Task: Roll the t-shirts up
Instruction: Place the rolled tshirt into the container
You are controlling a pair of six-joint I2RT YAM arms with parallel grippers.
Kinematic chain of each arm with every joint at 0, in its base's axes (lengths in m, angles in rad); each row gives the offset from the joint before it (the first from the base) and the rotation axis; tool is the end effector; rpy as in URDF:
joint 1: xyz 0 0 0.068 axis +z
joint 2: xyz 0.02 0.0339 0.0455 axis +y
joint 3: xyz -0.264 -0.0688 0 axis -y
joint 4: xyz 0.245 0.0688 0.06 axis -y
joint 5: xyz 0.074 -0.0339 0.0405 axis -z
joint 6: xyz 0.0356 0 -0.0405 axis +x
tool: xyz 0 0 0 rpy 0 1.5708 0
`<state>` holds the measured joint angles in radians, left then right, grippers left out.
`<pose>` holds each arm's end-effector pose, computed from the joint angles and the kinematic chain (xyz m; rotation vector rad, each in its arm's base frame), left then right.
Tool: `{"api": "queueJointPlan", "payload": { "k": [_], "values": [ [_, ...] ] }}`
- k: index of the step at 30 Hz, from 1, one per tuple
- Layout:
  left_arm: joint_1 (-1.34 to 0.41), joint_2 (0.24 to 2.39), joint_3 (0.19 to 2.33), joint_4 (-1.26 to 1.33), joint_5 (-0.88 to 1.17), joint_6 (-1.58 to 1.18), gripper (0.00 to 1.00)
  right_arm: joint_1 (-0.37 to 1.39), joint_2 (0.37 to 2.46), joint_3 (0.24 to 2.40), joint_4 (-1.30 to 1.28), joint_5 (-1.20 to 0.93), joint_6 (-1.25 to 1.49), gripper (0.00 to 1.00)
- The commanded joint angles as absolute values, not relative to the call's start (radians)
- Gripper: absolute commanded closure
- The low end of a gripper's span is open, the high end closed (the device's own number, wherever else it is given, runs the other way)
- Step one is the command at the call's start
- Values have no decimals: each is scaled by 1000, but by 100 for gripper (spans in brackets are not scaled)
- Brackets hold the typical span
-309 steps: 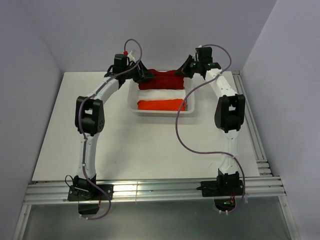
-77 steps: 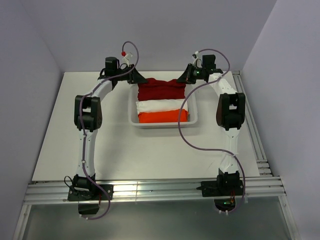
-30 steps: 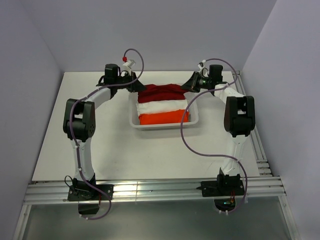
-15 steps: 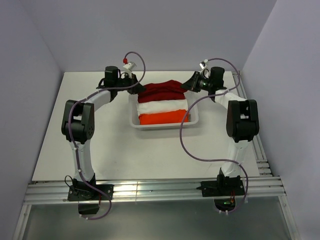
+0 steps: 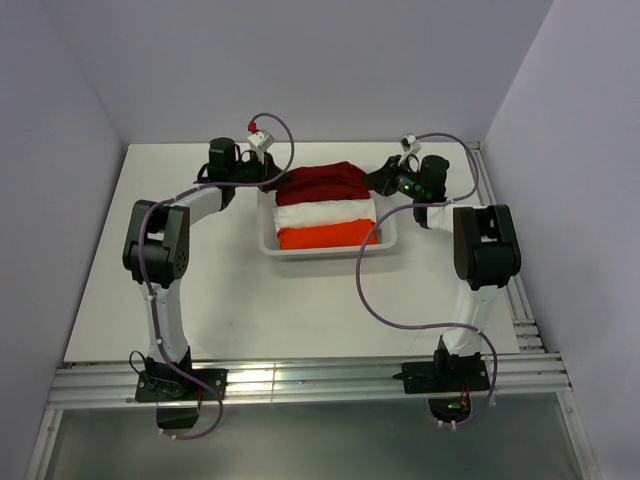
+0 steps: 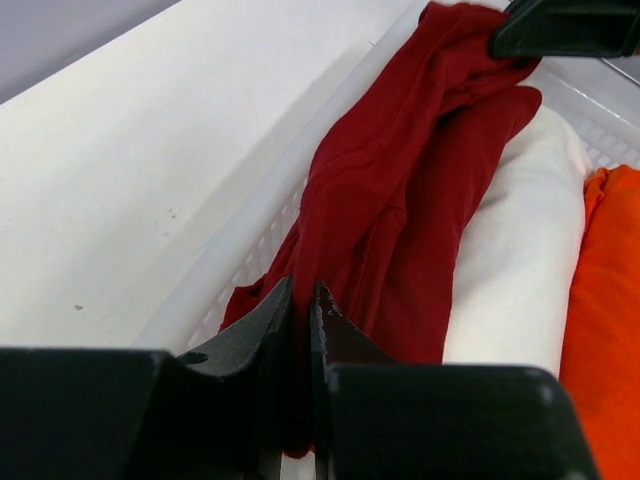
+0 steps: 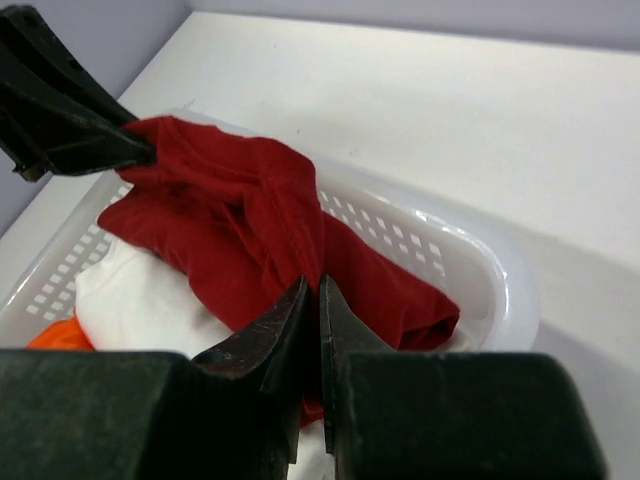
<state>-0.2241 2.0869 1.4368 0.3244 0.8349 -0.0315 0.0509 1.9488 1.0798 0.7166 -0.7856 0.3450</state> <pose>0.4566 -0.1311 0.2113 0.7461 1.7428 -0.9599 0.4176 0.0465 0.1954 -0.3430 1.7408 0.9612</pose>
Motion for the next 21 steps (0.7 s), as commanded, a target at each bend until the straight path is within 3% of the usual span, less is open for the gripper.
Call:
{"api": "queueJointPlan", "payload": {
  "k": [1,10,16,21],
  "values": [
    [-229,2023,1410,383,862,47,84,66,1858,1053,873,-753,279,84],
    [-229,1921,1299,459,813,89,85,77,1740,888,1019,-670,255,82],
    [-233,1908,1310,416,810,133,75,84,1721,960,798,-707,178,75],
    [-250,1907,1315,382,819,163,75,98,1680,977,683,-700,94,76]
  ]
}}
